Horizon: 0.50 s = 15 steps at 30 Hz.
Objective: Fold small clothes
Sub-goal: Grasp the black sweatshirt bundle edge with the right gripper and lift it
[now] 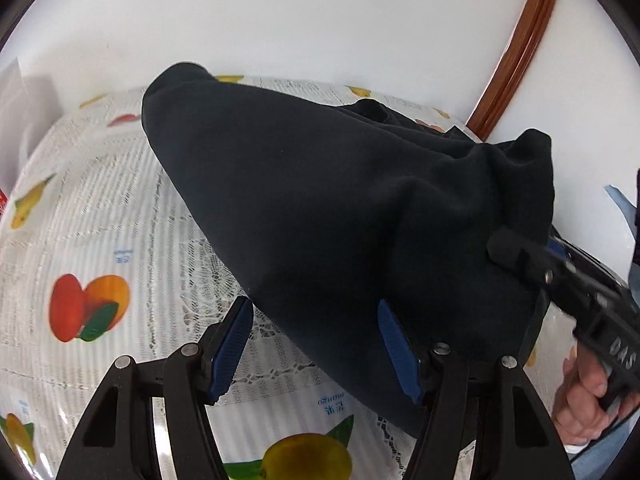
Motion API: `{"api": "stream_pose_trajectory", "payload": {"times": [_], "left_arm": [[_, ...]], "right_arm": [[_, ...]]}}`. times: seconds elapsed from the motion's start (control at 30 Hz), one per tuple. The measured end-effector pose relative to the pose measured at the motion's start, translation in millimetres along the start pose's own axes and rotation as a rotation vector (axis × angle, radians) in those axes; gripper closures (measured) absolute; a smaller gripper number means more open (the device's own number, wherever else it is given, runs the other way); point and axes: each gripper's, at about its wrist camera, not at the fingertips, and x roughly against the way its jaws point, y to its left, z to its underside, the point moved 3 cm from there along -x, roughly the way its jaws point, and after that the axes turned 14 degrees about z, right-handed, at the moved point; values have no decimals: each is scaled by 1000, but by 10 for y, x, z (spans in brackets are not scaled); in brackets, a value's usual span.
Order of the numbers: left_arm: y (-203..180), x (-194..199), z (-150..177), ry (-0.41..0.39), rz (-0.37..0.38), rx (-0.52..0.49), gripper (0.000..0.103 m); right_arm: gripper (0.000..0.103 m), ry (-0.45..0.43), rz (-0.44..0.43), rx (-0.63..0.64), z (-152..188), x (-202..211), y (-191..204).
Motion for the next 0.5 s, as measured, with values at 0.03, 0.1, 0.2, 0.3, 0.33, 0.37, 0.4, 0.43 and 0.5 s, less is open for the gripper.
{"api": "stream_pose_trajectory", "payload": {"times": [0.03,0.1,0.2,0.3,0.33,0.37,0.4,0.43,0.5], "left_arm": [[14,-7,4,4,11,3,41],[19,1,15,2,12,-6,41],[3,86,89,2,20,-21,40],[-50,258,245,-6,74,-33,40],[-100,318,322,-10,110,-42,37],[-155,352,389,-9,142,-52,35],[-247,366,475,1,180,-71,33],[-323,364,535,11,197,-84,33],[-458,325,631,28,210,-121,33]], "right_arm": [[64,3,-6,-16,-52,-42,-19],[59,7,-28,-43,-145,-111,-30],[63,34,-25,-76,-262,-283,-20],[80,20,34,-51,-280,-346,6],[81,7,45,-35,-265,-338,16],[81,-8,52,-22,-243,-323,24],[82,-16,57,-16,-222,-312,24],[82,-16,59,-18,-214,-311,13],[82,-16,54,-34,-212,-300,-9]]}}
